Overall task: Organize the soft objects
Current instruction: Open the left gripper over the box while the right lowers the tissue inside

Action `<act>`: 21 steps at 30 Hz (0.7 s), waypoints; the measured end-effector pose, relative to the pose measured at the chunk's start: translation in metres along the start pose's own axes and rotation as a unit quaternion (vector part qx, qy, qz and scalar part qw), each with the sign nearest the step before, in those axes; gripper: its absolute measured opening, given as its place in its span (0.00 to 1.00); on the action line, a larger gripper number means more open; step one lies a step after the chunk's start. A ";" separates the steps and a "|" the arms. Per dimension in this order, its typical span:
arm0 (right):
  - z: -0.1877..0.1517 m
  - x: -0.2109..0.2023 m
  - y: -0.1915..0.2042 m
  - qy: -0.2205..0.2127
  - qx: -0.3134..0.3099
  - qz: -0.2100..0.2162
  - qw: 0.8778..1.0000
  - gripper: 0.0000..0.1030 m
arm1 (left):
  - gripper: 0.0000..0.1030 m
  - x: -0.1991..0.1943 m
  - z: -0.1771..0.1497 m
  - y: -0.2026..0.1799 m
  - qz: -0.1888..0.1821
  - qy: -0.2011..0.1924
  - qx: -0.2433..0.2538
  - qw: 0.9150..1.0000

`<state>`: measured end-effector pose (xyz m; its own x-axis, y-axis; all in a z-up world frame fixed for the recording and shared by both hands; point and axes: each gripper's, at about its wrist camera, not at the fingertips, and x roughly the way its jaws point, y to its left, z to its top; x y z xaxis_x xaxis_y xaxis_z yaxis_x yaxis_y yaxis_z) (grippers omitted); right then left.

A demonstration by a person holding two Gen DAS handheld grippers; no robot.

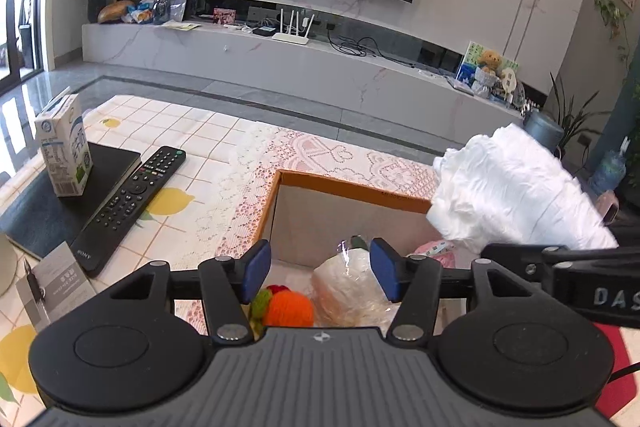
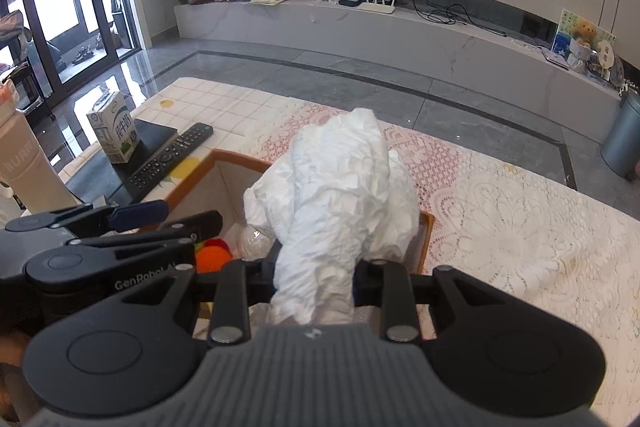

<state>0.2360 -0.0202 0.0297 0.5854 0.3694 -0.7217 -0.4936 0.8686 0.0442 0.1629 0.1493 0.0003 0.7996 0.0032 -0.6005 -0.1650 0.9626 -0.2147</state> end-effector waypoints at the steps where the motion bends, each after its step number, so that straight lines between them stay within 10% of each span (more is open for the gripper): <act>1: 0.001 -0.001 0.002 -0.001 0.001 0.004 1.000 0.27 | 0.64 -0.005 0.001 0.002 -0.004 -0.004 -0.008 1.000; 13: 0.009 0.043 0.044 0.047 0.024 0.096 0.994 0.27 | 0.68 -0.069 0.030 0.036 0.018 -0.103 -0.055 0.993; 21: 0.004 0.105 0.073 0.128 0.010 0.081 0.988 0.27 | 0.67 -0.045 0.029 0.057 0.034 -0.061 -0.069 0.995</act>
<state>0.2640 0.0829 -0.0402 0.3166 0.4109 -0.8549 -0.5537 0.8119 0.1852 0.1340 0.2120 0.0371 0.8468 0.1073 -0.5210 -0.2917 0.9127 -0.2861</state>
